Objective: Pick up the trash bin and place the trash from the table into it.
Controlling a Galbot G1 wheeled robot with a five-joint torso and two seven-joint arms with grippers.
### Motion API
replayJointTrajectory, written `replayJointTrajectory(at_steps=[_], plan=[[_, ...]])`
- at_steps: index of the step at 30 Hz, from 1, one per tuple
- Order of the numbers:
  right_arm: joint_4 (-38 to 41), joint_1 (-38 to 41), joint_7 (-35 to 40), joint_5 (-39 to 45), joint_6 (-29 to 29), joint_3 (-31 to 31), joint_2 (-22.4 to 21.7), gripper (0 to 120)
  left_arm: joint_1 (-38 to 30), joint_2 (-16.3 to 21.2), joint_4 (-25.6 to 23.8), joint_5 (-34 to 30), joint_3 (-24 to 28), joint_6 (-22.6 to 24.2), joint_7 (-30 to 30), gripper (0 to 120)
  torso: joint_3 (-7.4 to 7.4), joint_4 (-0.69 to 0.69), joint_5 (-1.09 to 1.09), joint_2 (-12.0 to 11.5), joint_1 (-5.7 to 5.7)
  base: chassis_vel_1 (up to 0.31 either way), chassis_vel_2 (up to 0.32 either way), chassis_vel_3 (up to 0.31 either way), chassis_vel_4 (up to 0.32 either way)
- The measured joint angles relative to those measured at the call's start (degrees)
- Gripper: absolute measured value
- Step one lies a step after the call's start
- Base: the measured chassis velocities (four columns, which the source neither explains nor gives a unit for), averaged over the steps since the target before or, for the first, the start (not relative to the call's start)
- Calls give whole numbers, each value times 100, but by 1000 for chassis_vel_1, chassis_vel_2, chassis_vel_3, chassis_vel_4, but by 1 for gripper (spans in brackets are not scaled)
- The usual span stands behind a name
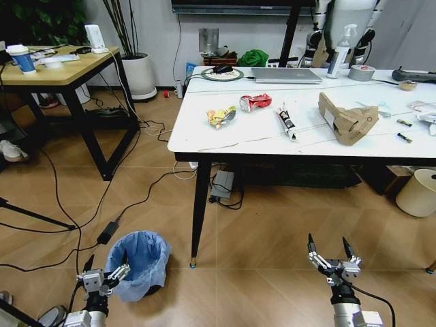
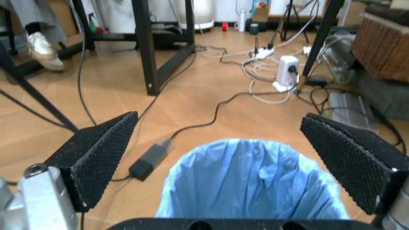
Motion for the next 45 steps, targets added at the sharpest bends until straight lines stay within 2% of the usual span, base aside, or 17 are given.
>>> replayJointTrajectory(at_steps=[5, 13, 24, 29, 37, 45], plan=[[-32, 9, -22, -1, 23, -23, 21, 100, -30, 18, -5, -52, -8, 293, -103, 100, -100, 0, 0, -138, -38, 0, 0, 0, 0], [-74, 11, -43, 6, 72, -11, 16, 100, -114, 106, 22, -200, 21, 486, -254, 100, -194, 0, 0, -286, -94, 0, 0, 0, 0], [-164, 3, -121, -86, 212, -37, 284, 100, -483, 298, 722, -208, 94, 522, -461, 100, -230, 1, -2, -348, -118, 0, 0, 0, 0], [-297, -37, -174, -200, 364, -73, 550, 100, -663, 577, 808, -549, 176, 1055, -371, 100, -221, 0, -2, -334, -114, 0, 0, 0, 0], [-412, -53, -215, -254, 440, -138, 573, 100, -723, 815, 811, -968, 170, 1839, -457, 100, -210, 1, -1, -316, -107, 0, 0, 0, 0], [-434, -128, -221, -257, 478, -78, 523, 100, -1046, 825, 1161, -1129, 195, 2094, -543, 100, -202, 0, -1, -304, -102, 0, 0, 0, 0]])
